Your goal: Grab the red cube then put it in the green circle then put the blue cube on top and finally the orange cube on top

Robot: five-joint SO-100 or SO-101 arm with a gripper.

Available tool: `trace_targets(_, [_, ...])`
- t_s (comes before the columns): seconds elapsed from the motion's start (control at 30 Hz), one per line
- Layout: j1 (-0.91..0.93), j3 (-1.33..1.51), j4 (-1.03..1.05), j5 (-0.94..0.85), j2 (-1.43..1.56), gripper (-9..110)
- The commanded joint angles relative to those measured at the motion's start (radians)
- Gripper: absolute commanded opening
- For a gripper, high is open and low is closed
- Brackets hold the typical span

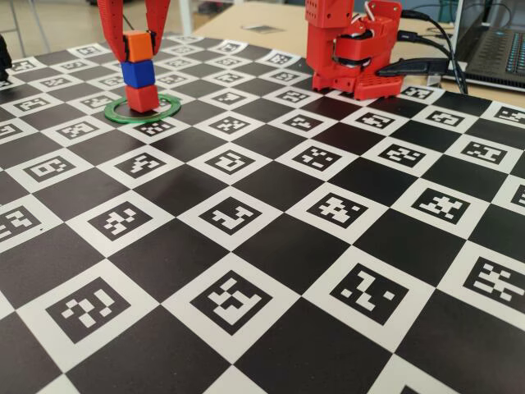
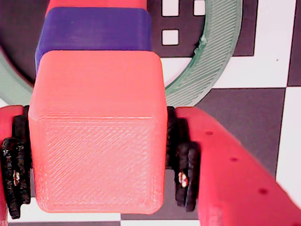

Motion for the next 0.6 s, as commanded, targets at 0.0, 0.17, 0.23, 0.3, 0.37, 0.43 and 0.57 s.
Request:
trace_targets(0.0, [0.009,-0.006,-0.011,-0.008,0.049,8])
trace_targets(0.17, [0.008,-0.003,-0.011,-0.009,0.052,17])
trace_targets(0.23, [0.008,0.0,-0.011,-0.014,0.055,24])
trace_targets(0.3, [0.008,0.0,-0.011,-0.014,0.058,34])
trace_targets(0.37, [0.008,0.0,-0.012,-0.014,0.06,40])
trace_targets(0.43, [0.008,0.0,-0.012,-0.012,0.061,44])
trace_targets(0.57, [0.008,-0.005,-0.006,-0.011,0.078,48])
